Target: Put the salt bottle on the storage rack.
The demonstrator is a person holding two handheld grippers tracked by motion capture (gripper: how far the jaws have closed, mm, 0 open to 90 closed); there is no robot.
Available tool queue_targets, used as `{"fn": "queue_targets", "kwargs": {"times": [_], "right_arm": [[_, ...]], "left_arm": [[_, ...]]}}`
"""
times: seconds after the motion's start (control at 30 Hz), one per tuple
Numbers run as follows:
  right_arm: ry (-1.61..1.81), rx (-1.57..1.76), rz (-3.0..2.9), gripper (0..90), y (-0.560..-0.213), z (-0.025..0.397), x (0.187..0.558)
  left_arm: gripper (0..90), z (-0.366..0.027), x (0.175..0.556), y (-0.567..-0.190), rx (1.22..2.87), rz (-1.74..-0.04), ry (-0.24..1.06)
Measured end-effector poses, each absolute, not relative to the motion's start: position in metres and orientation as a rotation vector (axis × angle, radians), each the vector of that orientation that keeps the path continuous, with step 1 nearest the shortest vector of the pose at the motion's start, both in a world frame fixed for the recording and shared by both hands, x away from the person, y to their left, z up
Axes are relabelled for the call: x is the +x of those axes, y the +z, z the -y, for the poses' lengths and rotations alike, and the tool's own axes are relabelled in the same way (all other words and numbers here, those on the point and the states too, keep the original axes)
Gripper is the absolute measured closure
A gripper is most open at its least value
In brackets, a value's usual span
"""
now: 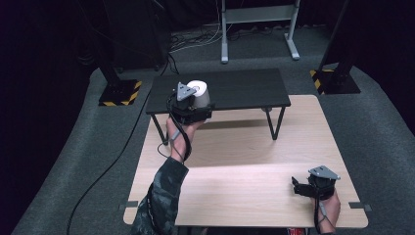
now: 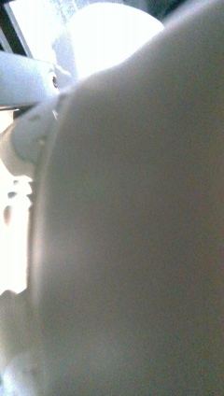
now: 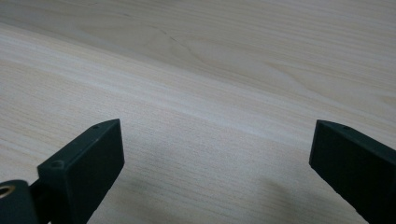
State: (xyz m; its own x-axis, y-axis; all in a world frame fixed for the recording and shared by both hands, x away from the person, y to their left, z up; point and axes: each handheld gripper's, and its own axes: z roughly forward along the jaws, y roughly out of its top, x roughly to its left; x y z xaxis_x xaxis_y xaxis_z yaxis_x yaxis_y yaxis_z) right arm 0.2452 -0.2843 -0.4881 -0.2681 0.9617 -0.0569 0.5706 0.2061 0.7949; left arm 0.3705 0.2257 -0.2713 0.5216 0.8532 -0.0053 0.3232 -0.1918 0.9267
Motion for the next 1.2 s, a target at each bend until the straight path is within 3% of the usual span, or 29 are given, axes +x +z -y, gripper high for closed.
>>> {"fn": "queue_targets", "kwargs": {"times": [1.2], "right_arm": [[0.925, 1.423, -1.923, 1.7, -0.489, 0.287, 0.245]], "left_arm": [[29.1, -0.199, 0.452, -0.28, 1.803, -1.127, 0.639]]}}
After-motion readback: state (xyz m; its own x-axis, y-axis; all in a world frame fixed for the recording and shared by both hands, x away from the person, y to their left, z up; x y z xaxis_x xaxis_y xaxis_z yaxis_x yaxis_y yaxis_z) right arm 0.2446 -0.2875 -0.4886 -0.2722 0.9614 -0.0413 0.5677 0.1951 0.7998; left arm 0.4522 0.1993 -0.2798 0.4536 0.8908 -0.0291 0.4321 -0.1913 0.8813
